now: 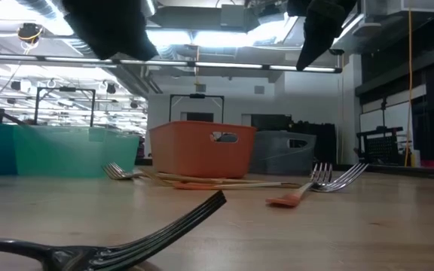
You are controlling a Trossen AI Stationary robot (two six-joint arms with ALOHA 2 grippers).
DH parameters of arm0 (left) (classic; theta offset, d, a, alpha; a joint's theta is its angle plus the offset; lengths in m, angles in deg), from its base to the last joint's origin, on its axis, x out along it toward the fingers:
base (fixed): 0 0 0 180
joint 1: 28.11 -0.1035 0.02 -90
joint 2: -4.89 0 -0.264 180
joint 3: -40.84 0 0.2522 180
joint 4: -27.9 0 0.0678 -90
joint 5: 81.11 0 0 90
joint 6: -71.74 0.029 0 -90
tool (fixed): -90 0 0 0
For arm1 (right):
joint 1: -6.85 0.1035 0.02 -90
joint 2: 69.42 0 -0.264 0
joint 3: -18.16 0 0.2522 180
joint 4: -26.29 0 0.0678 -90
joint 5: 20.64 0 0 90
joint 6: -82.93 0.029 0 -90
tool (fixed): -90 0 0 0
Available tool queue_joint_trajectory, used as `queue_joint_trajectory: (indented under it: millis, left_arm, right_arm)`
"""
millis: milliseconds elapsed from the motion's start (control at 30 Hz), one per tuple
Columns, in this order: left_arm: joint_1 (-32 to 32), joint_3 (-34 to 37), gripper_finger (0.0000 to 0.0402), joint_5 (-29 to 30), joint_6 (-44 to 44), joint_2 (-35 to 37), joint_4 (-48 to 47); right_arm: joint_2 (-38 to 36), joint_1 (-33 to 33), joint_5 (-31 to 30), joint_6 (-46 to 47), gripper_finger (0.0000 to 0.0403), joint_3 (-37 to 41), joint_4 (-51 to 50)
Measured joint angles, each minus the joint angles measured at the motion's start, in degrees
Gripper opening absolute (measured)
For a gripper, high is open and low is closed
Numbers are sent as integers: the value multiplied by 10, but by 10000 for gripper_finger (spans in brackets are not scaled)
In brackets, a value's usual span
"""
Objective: Sort silverware by color (type)
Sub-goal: Put the blue fork into the black bin
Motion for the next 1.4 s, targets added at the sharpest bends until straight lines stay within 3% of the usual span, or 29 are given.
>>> queue_joint_trajectory:
  millis: [333,800,1400]
  left_arm:
    - [32,0,121,0,-17,-67,68]
    - [69,0,121,-1,-18,-120,88]
    - [71,0,121,-16,-15,-124,91]
  right_arm:
    - [0,0,1,0,88,0,0]
    - [0,0,2,0,88,0,0]
    - [0,0,2,12,88,0,1]
